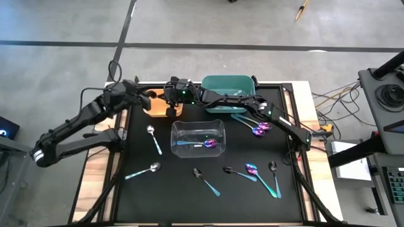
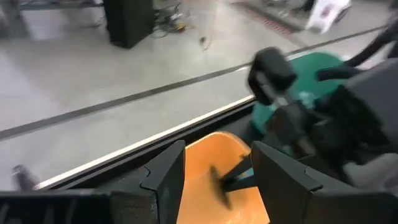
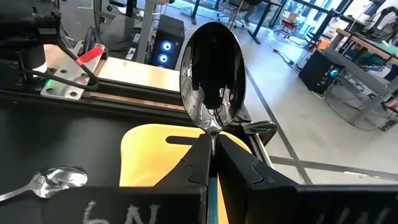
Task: Sort silverware by color (type)
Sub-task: Put the blue spoon into the yellow bin
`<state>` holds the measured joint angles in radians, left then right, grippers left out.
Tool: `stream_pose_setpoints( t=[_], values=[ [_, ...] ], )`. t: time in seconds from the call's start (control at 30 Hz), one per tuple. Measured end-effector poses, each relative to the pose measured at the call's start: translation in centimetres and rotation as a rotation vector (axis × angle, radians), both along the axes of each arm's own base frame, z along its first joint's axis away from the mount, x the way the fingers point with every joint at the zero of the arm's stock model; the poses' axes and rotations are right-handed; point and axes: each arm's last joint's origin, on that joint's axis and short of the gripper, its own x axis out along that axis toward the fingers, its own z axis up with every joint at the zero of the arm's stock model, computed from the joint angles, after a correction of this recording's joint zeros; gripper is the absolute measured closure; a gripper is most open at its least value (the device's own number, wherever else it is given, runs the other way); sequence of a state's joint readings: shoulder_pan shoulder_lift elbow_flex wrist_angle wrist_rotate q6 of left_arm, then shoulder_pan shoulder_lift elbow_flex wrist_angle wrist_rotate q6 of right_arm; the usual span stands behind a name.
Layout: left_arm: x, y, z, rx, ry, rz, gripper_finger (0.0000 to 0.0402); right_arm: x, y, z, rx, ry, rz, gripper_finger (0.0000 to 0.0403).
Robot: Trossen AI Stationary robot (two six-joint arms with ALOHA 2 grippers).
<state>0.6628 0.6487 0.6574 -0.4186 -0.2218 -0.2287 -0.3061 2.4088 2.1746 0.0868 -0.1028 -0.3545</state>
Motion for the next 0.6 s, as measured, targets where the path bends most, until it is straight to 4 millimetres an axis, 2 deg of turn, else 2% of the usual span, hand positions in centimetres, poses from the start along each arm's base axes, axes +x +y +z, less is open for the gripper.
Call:
stream_pose_setpoints(
  t=[0.23,0.6],
  values=[
    [0.4,0.2,0.8,-0.106,0.109,-0.029,0.0235,0.0,0.0,0.0,0.001,0.000,-0.001,0.0394],
    [2.5,2.2,2.2,-0.268,0.159,0.060,0.0250,0.0,0.0,0.0,0.005,-0.001,-0.001,0.0394]
  ],
)
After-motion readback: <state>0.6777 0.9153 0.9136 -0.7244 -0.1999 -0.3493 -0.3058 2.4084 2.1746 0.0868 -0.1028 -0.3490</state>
